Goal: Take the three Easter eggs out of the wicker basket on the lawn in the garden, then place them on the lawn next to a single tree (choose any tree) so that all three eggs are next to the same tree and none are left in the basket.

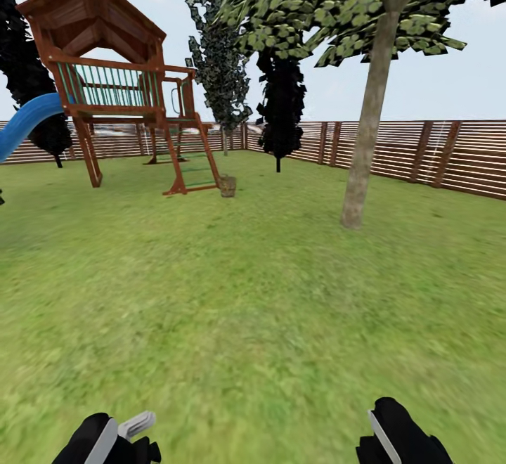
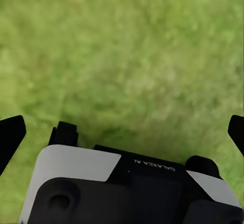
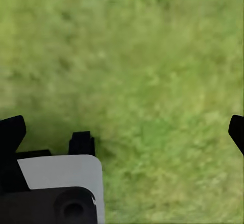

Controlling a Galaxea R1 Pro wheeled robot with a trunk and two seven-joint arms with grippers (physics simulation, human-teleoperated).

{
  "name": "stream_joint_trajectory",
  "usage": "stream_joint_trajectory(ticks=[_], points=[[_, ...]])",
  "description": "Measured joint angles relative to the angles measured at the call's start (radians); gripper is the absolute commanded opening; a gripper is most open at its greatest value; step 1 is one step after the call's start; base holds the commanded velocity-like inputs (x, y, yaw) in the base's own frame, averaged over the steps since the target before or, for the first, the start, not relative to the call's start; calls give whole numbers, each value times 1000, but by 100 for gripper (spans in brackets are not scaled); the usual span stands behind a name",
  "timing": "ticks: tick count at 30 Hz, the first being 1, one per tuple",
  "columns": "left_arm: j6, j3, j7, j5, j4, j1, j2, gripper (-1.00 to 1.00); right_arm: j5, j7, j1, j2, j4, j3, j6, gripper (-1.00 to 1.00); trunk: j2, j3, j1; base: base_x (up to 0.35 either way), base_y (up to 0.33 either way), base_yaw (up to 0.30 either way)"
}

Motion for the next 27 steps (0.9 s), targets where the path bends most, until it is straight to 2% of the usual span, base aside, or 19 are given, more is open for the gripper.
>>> stream_joint_trajectory(ticks=[3, 7, 15, 23, 27], points=[[0, 2, 0, 1, 0, 0, 1, 100, 4, -2, 0, 3, -1, 16, -5, 100, 0, 0, 0, 324, 84, 0], [0, 5, -1, 4, -1, 0, 0, 100, 13, 4, 0, -3, -1, 98, -7, 100, 0, 0, 0, 339, 95, 0], [-2, 4, -2, 3, 0, 0, -1, 100, 7, 5, 0, -17, -8, 97, -8, 100, 0, 0, 0, 313, 213, 0], [-14, -2, 1, -4, 4, 0, -1, 100, 9, 6, 0, -20, -8, 96, -8, 100, 0, 0, 0, 346, 33, 0], [-39, -3, 2, -5, 8, 0, -2, 100, 12, -3, 0, -50, -8, 97, -10, 100, 0, 0, 0, 350, 1, 0]])
